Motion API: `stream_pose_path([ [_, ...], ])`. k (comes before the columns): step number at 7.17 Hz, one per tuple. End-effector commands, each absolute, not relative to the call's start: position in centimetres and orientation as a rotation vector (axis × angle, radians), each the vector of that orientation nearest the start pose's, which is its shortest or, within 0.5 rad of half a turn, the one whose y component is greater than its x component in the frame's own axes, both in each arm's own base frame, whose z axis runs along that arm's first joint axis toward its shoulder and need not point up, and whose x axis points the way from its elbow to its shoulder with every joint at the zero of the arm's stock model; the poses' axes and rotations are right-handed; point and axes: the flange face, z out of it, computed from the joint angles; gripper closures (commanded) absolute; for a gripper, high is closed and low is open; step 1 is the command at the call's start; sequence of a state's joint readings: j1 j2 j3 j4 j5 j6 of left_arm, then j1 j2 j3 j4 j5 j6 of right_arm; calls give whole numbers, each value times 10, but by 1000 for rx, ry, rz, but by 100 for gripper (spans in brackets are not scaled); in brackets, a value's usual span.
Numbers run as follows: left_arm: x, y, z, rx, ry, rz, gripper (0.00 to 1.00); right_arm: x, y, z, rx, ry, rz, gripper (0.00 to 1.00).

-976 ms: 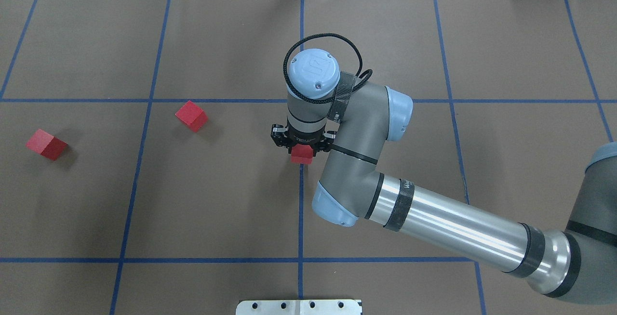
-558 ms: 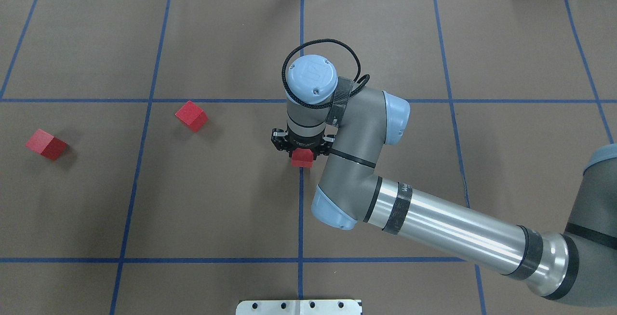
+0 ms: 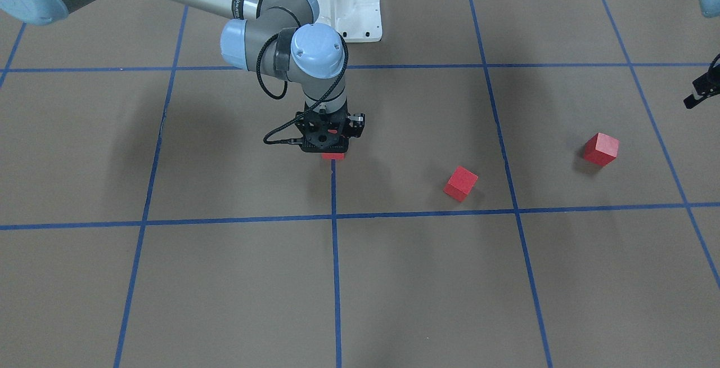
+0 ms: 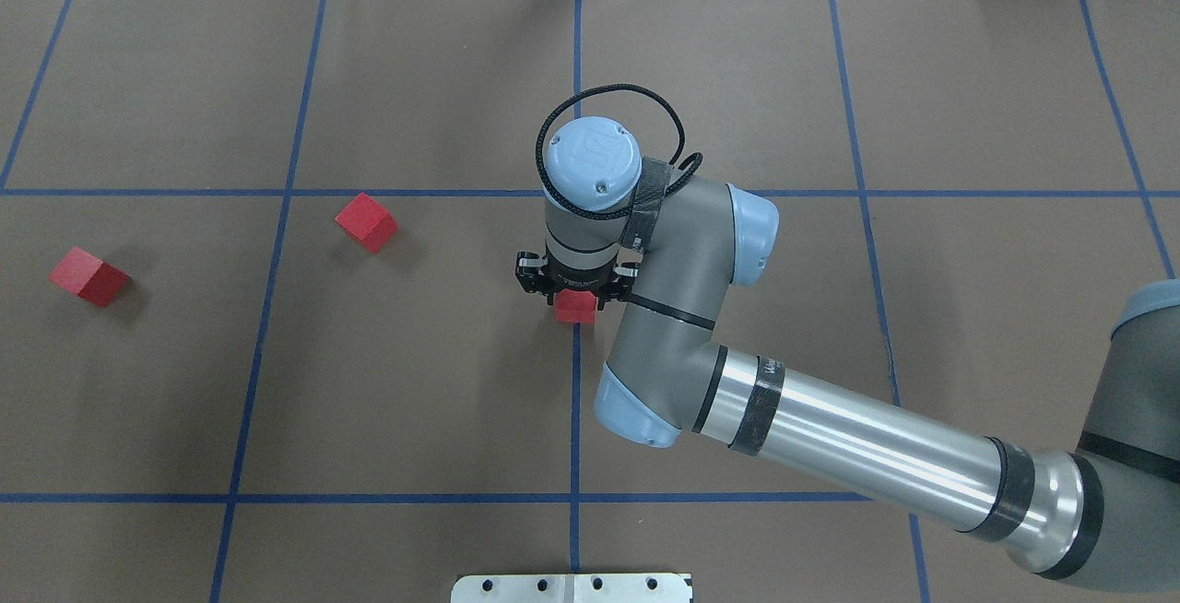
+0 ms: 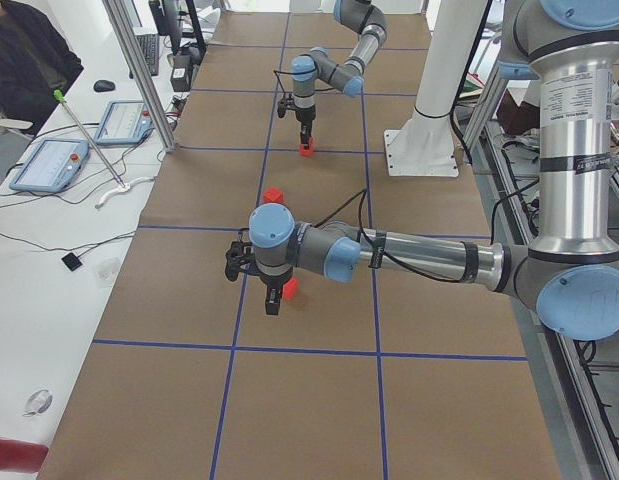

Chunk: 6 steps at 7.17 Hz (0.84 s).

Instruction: Form red blocks into L shape at center

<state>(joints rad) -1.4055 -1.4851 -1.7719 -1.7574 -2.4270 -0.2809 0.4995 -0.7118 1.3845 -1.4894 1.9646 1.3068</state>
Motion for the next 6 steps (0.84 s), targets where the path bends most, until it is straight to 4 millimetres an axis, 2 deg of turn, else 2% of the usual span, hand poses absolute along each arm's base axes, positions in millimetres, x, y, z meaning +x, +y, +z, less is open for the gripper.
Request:
stream_pose_path([
  [1, 61, -478, 547, 97, 933, -44, 0, -618, -448, 185, -58, -852, 68, 1],
  [2, 103, -491, 516, 67, 978, -109, 0, -589, -455, 175, -40, -892, 80, 1],
  [3, 155, -511, 475, 21, 987, -200, 0, -549, -452, 180, -24, -926, 90, 1],
  [4, 216, -515, 447, -19, 966, -295, 0, -507, -456, 189, -22, -956, 109, 1],
  [5, 260, -514, 423, -54, 968, -349, 0, -472, -474, 198, -33, -972, 140, 1],
  [6, 273, -525, 404, -85, 989, -415, 0, -446, -494, 217, -45, -966, 178, 1],
])
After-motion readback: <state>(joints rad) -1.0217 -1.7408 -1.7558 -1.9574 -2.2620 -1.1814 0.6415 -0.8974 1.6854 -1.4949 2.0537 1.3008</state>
